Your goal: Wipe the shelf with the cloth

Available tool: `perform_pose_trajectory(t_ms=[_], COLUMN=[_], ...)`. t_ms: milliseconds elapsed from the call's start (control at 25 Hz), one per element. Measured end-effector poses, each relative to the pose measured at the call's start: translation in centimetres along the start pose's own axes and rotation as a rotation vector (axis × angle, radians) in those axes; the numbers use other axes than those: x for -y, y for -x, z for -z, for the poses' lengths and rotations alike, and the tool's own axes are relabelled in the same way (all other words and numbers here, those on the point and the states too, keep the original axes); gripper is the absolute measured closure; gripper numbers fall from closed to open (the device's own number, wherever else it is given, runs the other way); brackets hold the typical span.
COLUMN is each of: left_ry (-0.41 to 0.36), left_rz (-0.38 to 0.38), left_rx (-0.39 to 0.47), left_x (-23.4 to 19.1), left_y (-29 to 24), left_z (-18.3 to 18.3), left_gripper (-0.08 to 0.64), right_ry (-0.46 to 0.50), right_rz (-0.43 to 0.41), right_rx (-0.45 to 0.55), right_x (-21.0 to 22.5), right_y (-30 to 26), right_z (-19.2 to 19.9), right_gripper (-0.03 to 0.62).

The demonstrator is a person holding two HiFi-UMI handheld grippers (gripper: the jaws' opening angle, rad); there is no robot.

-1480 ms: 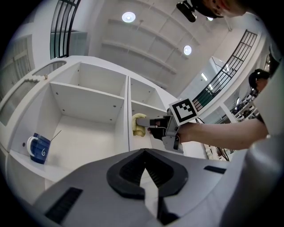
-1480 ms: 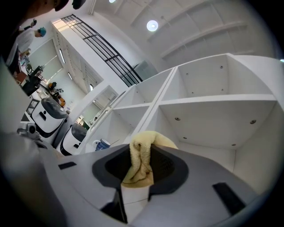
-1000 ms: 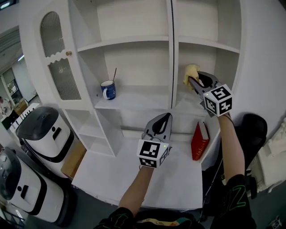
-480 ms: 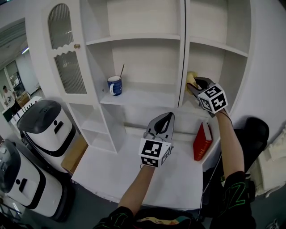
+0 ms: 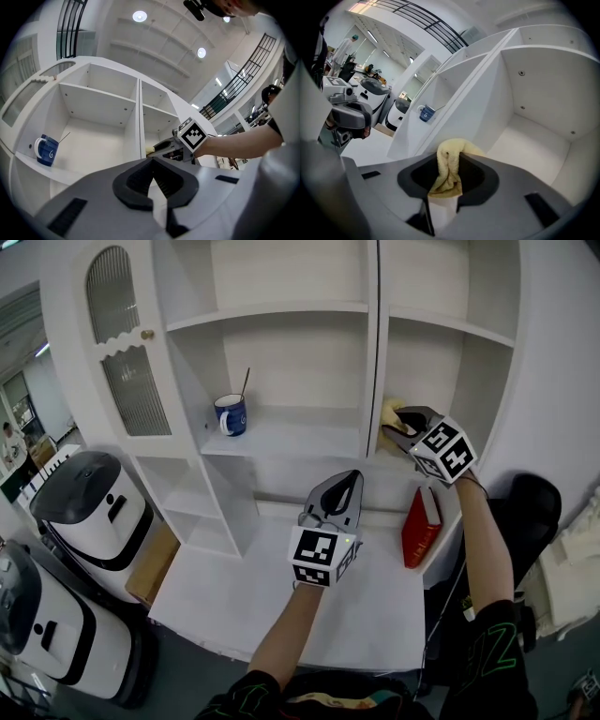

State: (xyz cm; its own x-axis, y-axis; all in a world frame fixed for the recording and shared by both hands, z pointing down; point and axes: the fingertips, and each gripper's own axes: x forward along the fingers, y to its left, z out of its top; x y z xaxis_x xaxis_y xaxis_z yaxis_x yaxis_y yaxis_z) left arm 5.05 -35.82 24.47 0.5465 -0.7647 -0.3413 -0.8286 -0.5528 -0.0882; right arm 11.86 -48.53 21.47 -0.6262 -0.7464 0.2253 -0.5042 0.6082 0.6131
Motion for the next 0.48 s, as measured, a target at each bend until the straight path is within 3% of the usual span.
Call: perform_pose_trajectory(t_ms=[360, 480], left_ry=[0.031, 0.044], left_rz=[0.047, 0.052], left_rx=[-0.012, -0.015], left_x=[1.8, 2.0], left_y=[-0.9, -1.0], left_z=[1.1, 1.5], left_gripper=[0.56, 0.56], right_ry=[0.097, 0.142], right_rz=[-0.144, -0.111], right_rx=[0.048, 0.047], right_x=[-3.5, -2.8], right_y=[3.9, 5.1], right_z=[-1.2, -0.8], right_gripper=[0.471, 0.47])
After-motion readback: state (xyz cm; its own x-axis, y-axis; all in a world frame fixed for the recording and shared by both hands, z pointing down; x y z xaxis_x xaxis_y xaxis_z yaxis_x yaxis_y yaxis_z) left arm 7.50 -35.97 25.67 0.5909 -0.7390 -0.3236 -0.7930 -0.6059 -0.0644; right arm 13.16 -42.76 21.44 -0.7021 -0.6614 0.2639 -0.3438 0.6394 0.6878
